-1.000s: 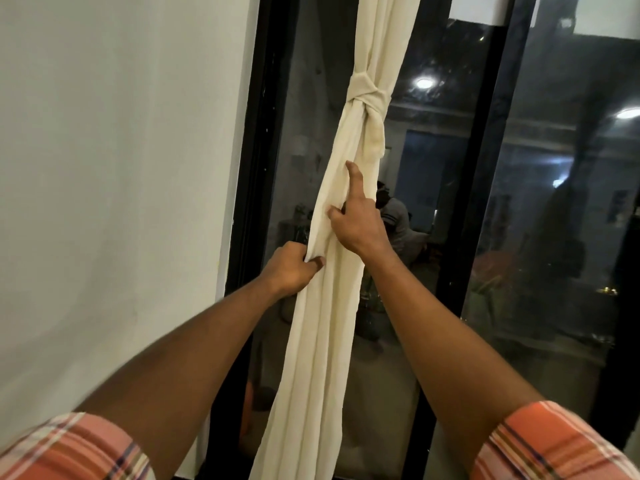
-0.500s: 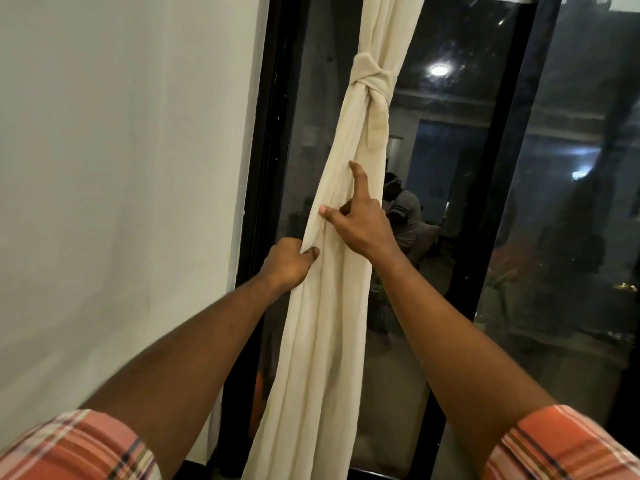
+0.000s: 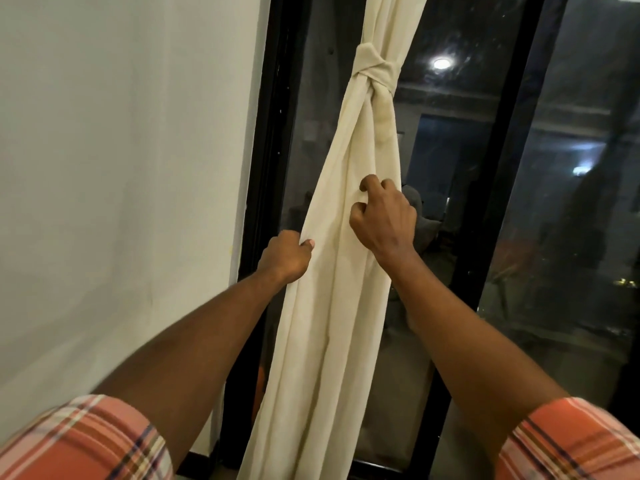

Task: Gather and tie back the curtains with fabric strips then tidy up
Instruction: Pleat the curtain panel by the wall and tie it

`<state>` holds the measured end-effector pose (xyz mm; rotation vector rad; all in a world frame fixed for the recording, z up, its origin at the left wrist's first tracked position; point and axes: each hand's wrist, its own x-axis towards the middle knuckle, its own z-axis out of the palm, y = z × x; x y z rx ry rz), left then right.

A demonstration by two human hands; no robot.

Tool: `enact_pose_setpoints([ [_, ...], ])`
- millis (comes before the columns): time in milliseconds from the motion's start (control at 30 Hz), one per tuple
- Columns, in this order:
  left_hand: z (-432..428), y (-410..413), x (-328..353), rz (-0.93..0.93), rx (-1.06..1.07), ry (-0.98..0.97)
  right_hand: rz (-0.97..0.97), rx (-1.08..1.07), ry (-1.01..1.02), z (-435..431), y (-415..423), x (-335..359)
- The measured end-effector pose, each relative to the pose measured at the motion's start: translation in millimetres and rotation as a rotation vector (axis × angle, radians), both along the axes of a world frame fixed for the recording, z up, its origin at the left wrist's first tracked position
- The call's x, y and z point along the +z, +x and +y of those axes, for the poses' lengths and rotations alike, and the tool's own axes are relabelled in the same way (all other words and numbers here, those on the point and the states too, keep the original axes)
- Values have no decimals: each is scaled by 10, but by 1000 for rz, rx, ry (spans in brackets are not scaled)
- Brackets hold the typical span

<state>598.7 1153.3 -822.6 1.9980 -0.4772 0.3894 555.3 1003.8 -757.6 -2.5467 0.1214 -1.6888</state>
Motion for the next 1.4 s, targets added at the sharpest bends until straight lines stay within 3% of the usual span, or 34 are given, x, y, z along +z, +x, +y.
enact_pose_setpoints([
  [200,-101,-14,-12,-34,-27,23,243,14,-33,168,31,310],
  [333,-125,-32,-48,-46,-1,25,417,69,-16,206,115,142],
  [433,-119,-71,-84,-97,59,49,566,2,21,205,206,-354],
  [600,-115,-97,-128,-127,66,53,771,-16,70,256,228,-1922],
  [700,-104,-86,-132,-122,55,55,1072,-15,79,304,25,-2924],
  [800,-102,-67,-129,-120,59,63,1631,36,79,392,-199,-3399],
  [867,-101,-53,-129,-112,52,59,1933,122,301,478,-255,-3291],
  [900,-100,-42,-118,-113,51,58,1941,193,451,500,-247,-3128],
  [933,-103,-29,-121,-110,49,61,1850,279,547,513,-236,-2912],
  [1000,-89,7,-103,-83,34,63,1477,442,575,501,-210,-2352],
  [1133,-57,-37,-22,41,-134,-68,445,521,580,488,-210,-1285],
  [1200,-48,-99,-10,122,-188,-146,64,519,599,514,-152,-965],
  [1267,-48,-105,-31,200,-234,-205,-64,506,560,553,-102,-727],
  [1400,-73,-131,-23,378,-358,-278,-24,381,419,504,26,-400],
])
